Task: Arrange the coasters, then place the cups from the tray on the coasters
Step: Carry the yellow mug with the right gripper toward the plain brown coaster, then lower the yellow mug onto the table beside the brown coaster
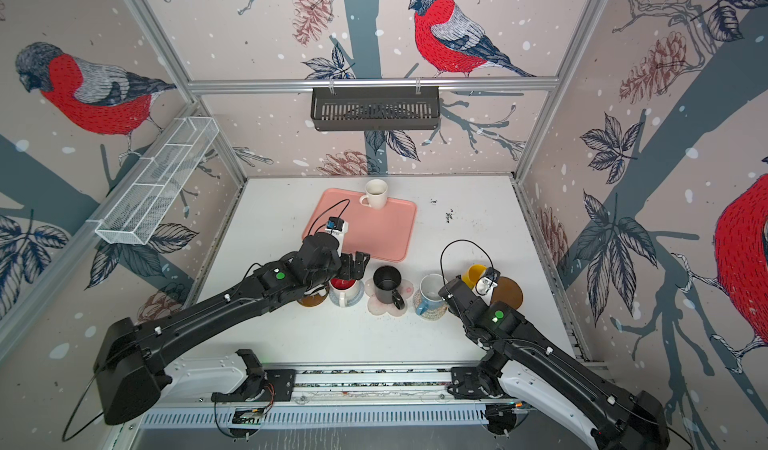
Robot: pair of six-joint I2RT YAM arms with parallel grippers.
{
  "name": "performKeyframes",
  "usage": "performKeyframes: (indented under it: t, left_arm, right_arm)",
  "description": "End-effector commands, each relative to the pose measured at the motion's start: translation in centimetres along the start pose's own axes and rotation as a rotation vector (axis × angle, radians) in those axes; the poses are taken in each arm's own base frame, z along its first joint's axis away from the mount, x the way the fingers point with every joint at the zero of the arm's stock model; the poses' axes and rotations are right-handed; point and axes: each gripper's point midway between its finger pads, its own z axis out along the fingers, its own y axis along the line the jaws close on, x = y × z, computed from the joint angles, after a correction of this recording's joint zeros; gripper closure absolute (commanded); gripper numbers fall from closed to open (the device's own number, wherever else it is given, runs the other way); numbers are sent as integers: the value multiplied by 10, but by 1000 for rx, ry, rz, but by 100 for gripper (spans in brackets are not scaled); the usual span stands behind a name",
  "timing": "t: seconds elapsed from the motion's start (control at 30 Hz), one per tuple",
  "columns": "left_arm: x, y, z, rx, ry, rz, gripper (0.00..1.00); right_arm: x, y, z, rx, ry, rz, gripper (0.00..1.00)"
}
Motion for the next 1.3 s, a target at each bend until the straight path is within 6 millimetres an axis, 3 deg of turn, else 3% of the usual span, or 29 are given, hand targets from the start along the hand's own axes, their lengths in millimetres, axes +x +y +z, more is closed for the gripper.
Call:
performKeyframes:
  t: [0.0, 0.17, 0.8, 1.0, 1.27]
  left_arm:
    - [-6, 0, -1, -1, -31, 1, 3]
    - [-3, 1, 2, -2, -25, 0, 3]
    - [0, 5, -1, -11, -27, -3, 3]
    - [0, 5, -1, -10, -29, -2, 3]
    - [-1, 6, -4, -12, -34, -4, 3]
  right_arm:
    - [-8, -2, 1, 9, -67, 45, 100]
    - [-4, -10, 2, 39, -80, 47, 100]
    - [10, -5, 12, 41, -62, 2, 100]
    - [15, -3, 15, 31, -45, -7, 82]
    - [15, -2, 14, 19, -42, -3, 70]
